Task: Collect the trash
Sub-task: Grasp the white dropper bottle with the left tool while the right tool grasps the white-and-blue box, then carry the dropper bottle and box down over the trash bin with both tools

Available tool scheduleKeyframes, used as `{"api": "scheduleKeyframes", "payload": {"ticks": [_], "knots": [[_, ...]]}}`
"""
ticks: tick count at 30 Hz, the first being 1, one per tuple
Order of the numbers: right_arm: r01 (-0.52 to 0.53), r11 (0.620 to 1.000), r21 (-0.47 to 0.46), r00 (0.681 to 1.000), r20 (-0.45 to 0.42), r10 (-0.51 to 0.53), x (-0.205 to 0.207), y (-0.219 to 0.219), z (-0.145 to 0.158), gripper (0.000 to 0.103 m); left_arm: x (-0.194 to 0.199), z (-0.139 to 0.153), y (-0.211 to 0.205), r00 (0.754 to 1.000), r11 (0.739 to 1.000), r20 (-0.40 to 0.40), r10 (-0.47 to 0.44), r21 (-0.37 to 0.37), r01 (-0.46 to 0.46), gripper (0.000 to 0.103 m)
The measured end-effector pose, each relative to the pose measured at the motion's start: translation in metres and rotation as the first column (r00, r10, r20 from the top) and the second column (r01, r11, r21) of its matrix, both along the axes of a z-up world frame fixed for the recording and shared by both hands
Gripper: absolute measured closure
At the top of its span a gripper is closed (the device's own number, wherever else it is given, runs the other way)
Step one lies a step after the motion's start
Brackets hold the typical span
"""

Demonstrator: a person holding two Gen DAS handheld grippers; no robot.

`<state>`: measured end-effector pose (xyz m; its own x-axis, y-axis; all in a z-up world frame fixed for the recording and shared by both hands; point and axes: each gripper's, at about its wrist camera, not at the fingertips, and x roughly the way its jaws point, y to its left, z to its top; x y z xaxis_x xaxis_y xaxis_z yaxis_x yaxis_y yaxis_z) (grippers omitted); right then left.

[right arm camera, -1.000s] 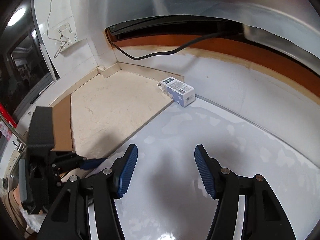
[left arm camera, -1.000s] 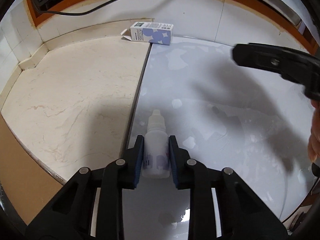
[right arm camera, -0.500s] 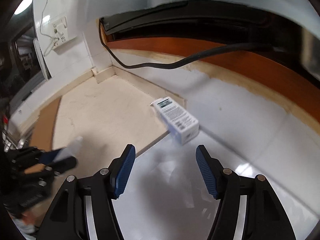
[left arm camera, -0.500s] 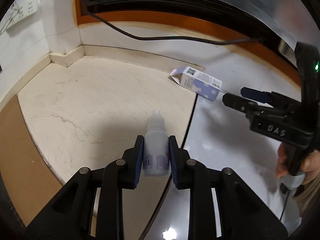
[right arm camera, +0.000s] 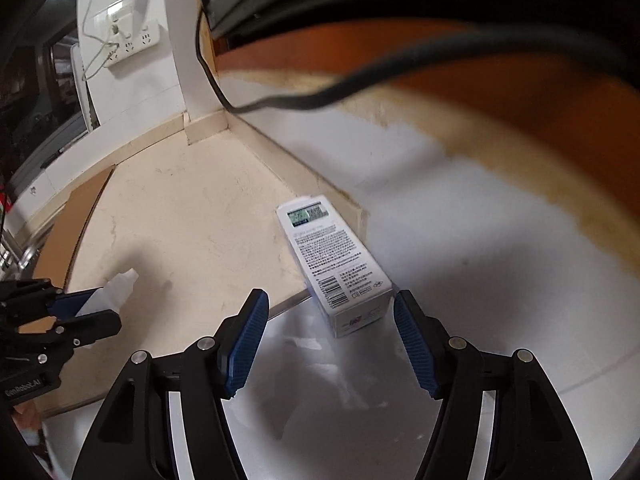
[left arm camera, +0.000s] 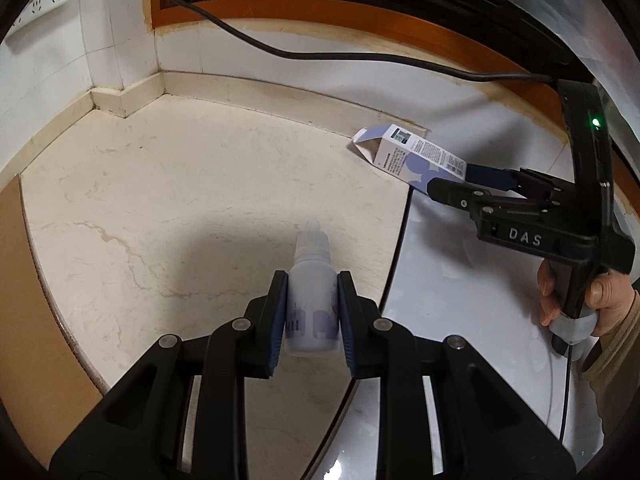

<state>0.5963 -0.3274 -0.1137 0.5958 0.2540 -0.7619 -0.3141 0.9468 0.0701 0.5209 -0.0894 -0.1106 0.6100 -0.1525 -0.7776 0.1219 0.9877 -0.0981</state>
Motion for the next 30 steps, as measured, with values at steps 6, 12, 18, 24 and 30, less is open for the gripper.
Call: {"api": "scheduleKeyframes", "payload": {"ticks": [6,12,18,24,30], "knots": [[-0.019,1.0,0.003,1.0,-0.017,0.019,0.02,0.003,-0.008,0.037,0.007,-0.007,0.002,1.0,1.0,-0.024,0.007,-0.011,-0.008,0.082],[-0.05,0.996,-0.075,0.997,-0.059,0.046,0.028,0.02,-0.02,0.063,0.009,-0.01,0.0,0.999,1.0,-0.032,0.015,-0.006,-0.016,0.082],[-0.009,0.998,-0.07,0.999,-0.035,0.006,0.009,0.028,-0.017,0.067,0.0,-0.004,0.0,0.999,0.999,-0.035,0.033,0.022,-0.033,0.082],[0.074,0.996,-0.044,0.997,-0.034,-0.075,-0.04,0.032,-0.004,0.067,-0.041,0.011,0.004,0.999,1.0,-0.041,0.022,0.023,-0.021,0.082],[0.111,0.994,0.022,0.994,-0.009,-0.111,-0.122,0.045,0.03,0.067,-0.103,0.029,0.009,0.999,1.0,-0.033,-0.005,0.028,0.005,0.082]]}}
